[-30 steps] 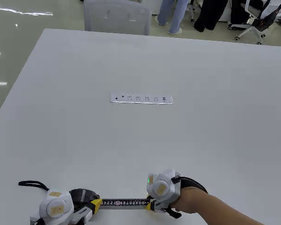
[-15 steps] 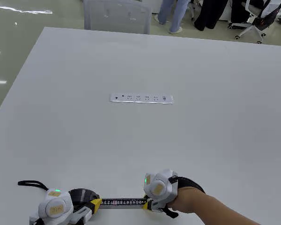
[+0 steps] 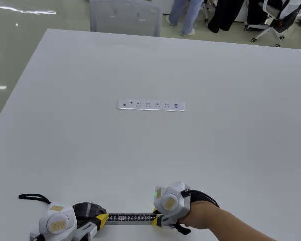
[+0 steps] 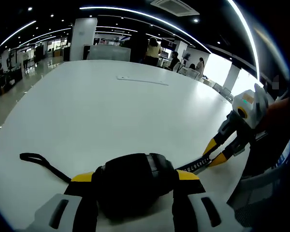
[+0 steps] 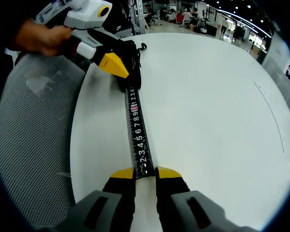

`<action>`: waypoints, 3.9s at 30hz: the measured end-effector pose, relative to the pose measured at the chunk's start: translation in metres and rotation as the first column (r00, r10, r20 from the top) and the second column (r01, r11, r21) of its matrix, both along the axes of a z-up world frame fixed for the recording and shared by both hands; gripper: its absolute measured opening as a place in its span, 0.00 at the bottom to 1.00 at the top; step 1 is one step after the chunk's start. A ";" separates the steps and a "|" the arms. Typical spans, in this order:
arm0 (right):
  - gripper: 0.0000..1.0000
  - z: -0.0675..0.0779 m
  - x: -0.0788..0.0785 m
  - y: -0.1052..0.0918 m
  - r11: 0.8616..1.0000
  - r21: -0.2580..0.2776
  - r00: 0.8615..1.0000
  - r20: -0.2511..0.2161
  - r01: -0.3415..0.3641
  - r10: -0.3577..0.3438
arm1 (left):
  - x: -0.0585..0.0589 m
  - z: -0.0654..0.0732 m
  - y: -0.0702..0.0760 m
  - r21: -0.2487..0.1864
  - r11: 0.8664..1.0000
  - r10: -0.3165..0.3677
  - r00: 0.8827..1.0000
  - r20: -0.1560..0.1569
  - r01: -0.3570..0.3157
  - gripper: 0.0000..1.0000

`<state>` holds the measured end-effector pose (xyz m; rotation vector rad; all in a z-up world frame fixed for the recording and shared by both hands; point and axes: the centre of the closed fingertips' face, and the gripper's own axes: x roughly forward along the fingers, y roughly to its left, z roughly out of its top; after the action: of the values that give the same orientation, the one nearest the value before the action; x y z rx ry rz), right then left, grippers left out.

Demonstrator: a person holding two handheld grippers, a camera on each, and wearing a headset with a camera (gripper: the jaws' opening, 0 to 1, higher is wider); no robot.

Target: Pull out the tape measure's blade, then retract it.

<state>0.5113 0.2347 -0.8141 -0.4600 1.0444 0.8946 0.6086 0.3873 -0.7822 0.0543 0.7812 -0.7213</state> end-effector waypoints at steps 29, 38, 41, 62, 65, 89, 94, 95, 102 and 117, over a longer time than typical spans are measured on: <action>0.14 0.000 0.011 0.019 0.999 0.030 1.000 0.014 0.012 -0.013 | 0.000 0.000 0.000 -0.003 1.000 0.011 1.000 -0.003 -0.011 0.59; 0.14 0.000 0.014 0.028 1.000 0.020 1.000 0.007 0.018 -0.018 | 0.000 0.000 -0.001 0.002 1.000 0.000 1.000 -0.010 0.000 0.59; 0.14 0.000 0.015 0.030 1.000 0.013 1.000 0.004 0.011 -0.011 | -0.002 0.000 -0.001 0.011 1.000 -0.012 1.000 0.002 0.012 0.59; 0.14 -0.001 0.019 0.043 1.000 0.025 1.000 0.000 0.007 -0.007 | -0.002 -0.001 -0.003 0.043 0.998 -0.037 0.998 0.047 0.035 0.59; 0.15 0.000 0.025 0.058 0.998 0.055 1.000 0.007 0.008 -0.008 | -0.002 -0.001 -0.002 0.054 0.998 -0.046 0.997 0.065 0.042 0.59; 0.14 0.003 0.038 0.082 0.987 0.157 0.998 0.065 -0.018 0.008 | 0.000 0.000 -0.002 0.030 0.999 -0.025 0.999 0.020 0.025 0.58; 0.14 0.002 0.041 0.085 0.988 0.152 0.997 0.078 -0.038 0.027 | 0.001 0.002 -0.001 0.010 1.000 -0.010 1.000 -0.005 0.010 0.58; 0.14 0.002 0.042 0.086 0.987 0.158 0.997 0.078 -0.036 0.023 | 0.002 0.002 -0.001 0.009 1.000 -0.010 1.000 -0.008 0.010 0.58; 0.14 0.001 0.043 0.091 0.986 0.160 0.997 0.067 -0.047 0.037 | -0.001 0.001 -0.002 0.026 0.999 -0.028 0.999 0.017 0.027 0.58; 0.14 0.002 0.045 0.096 0.985 0.164 0.998 0.061 -0.045 0.035 | -0.003 -0.007 -0.002 0.108 0.987 -0.126 0.987 0.098 0.116 0.61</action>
<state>0.5562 0.3311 -0.8126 -0.3663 0.9025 0.9900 0.6056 0.3855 -0.7890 0.2322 0.7188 -0.7868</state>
